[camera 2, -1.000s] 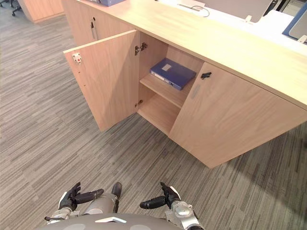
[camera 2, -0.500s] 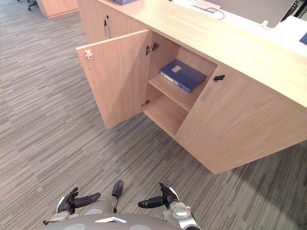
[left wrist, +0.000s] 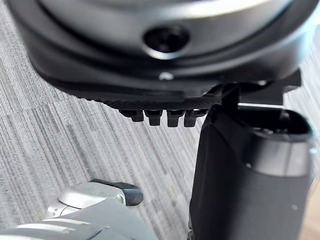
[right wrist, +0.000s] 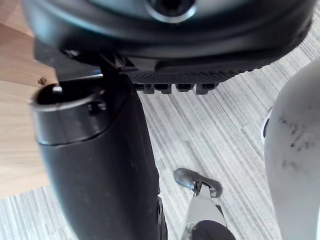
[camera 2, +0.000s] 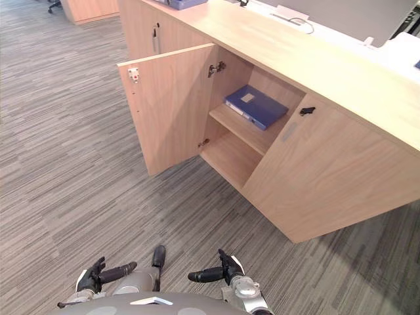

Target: Walk over to the cabinet, pick up the folder, carry it to the office cabinet, place the folder inside the office cabinet, then close the office cabinet door

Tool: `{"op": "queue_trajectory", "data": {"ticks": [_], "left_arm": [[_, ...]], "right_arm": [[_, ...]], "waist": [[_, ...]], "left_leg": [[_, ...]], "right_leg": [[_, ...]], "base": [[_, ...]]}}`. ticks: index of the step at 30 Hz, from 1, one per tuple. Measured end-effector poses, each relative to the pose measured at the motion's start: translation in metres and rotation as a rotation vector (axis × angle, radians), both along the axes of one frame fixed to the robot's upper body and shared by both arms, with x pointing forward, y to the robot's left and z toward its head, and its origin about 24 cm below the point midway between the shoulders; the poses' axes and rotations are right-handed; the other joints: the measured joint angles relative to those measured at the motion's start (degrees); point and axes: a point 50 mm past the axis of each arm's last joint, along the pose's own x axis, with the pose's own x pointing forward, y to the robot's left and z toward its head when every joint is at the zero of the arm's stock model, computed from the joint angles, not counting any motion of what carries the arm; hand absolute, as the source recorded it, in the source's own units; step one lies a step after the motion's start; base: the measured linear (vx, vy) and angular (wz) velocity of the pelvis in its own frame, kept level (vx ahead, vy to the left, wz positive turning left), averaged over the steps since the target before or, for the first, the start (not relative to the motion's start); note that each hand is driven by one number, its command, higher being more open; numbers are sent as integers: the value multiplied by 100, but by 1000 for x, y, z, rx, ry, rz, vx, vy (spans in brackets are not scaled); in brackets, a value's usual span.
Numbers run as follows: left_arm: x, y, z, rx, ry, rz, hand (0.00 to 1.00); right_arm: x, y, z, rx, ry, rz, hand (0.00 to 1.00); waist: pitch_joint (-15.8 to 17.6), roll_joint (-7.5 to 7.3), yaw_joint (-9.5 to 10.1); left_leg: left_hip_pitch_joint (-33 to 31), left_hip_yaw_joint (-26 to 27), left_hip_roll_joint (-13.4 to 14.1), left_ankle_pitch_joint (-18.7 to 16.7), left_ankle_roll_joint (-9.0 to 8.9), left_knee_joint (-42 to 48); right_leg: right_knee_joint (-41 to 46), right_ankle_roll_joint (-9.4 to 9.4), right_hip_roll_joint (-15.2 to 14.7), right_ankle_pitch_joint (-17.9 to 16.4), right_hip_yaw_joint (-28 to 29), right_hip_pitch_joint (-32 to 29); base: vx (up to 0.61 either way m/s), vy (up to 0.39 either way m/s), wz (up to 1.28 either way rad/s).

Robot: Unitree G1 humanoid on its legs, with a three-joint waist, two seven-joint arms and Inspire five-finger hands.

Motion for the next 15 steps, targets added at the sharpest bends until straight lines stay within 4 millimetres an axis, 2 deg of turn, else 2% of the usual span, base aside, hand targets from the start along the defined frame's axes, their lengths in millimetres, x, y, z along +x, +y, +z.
{"op": "queue_trajectory", "data": {"ticks": [2,5,8,9,11,13,15], "left_arm": [[-4,-1,-1,-14,-1,53,100],[-6,1,-1,-10,-1,88,100],[-10,2,-2,-21,-4,163,100],[-12,2,-2,-21,0,193,100],[-14,-3,-4,-36,0,237,100],[-18,-5,-5,-42,8,270,100],[-24,-6,-6,-47,19,315,100]], "right_arm": [[-1,-2,0,-1,0,-16,100],[0,-5,1,1,-7,-45,100],[-4,-15,1,-12,-10,-109,100],[-4,-22,2,-28,-14,-127,100],[-6,-29,2,-46,-8,-124,100],[-4,-31,3,-54,-11,-120,100],[2,-27,4,-55,-25,-94,100]], "waist": [[-10,38,14],[-1,36,-38],[9,62,-102],[5,80,-192],[17,136,-197],[26,188,-190],[10,235,-187]], "left_leg": [[-60,128,54,-210,9,297],[-41,253,50,-254,1,314],[-41,922,164,-411,-43,376],[-51,1233,200,-413,-45,408],[-127,1437,217,-406,-37,500],[-256,1469,214,-461,54,651],[-501,1447,222,-650,212,1038]], "right_leg": [[25,-22,-72,-18,96,21],[218,45,-186,-73,165,-46],[492,141,-383,-214,50,-98],[581,143,-484,-317,-78,-114],[614,175,-595,-398,-166,-116],[565,185,-620,-392,-179,-135],[353,329,-633,-284,-221,-100]], "base": [[19,25,-13],[-11,27,-17],[-32,24,25],[-13,55,49],[0,76,36],[33,74,10],[83,112,6]]}}
